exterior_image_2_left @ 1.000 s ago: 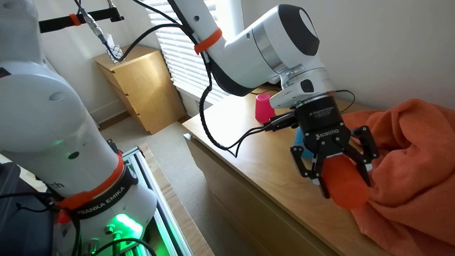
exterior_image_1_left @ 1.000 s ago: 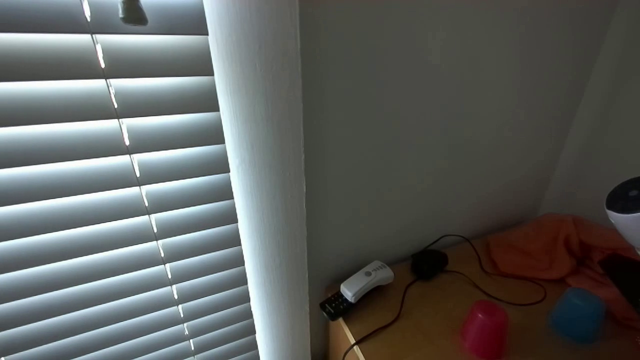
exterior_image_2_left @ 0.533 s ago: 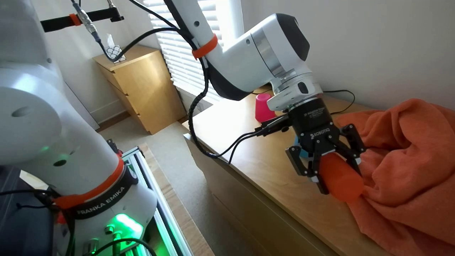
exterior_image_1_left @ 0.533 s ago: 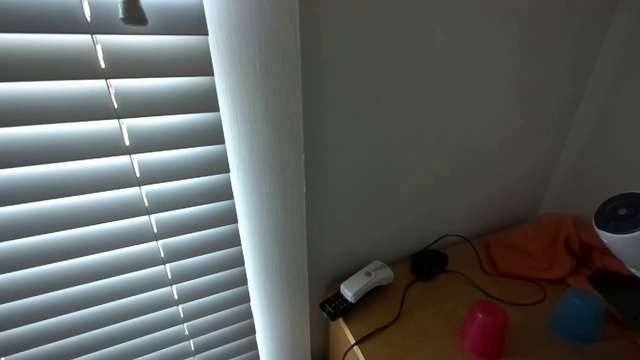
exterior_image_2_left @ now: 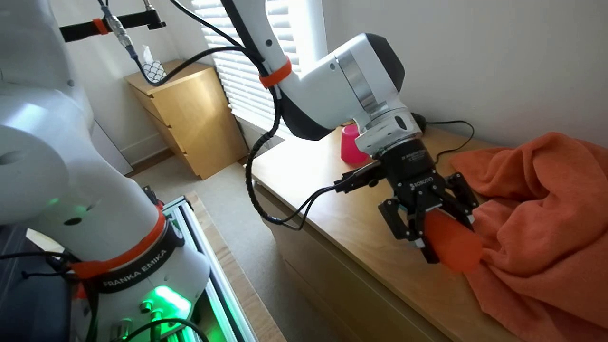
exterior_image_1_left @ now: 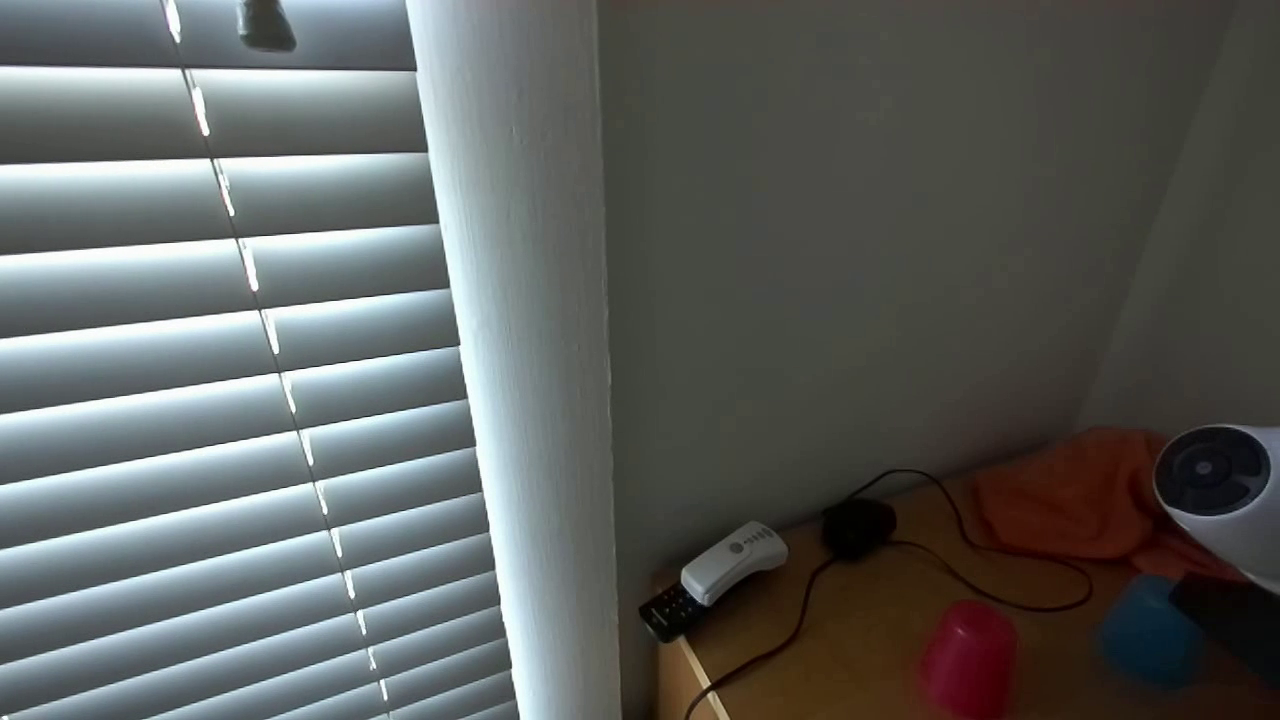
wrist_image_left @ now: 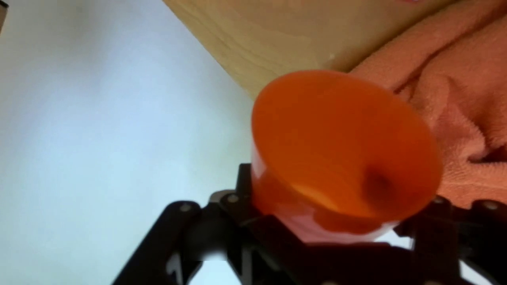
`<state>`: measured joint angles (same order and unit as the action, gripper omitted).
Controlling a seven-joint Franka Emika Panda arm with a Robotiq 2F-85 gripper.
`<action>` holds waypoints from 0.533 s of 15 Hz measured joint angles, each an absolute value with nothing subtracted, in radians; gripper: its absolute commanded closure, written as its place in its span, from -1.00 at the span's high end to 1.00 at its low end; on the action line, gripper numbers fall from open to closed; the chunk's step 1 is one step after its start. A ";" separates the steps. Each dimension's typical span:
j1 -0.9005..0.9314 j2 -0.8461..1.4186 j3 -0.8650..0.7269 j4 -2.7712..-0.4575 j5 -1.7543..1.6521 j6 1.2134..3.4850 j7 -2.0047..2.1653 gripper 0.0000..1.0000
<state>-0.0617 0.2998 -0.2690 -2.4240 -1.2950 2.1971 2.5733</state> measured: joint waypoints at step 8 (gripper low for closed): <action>-0.081 0.314 -0.198 -2.384 -1.337 2.176 2.560 -0.05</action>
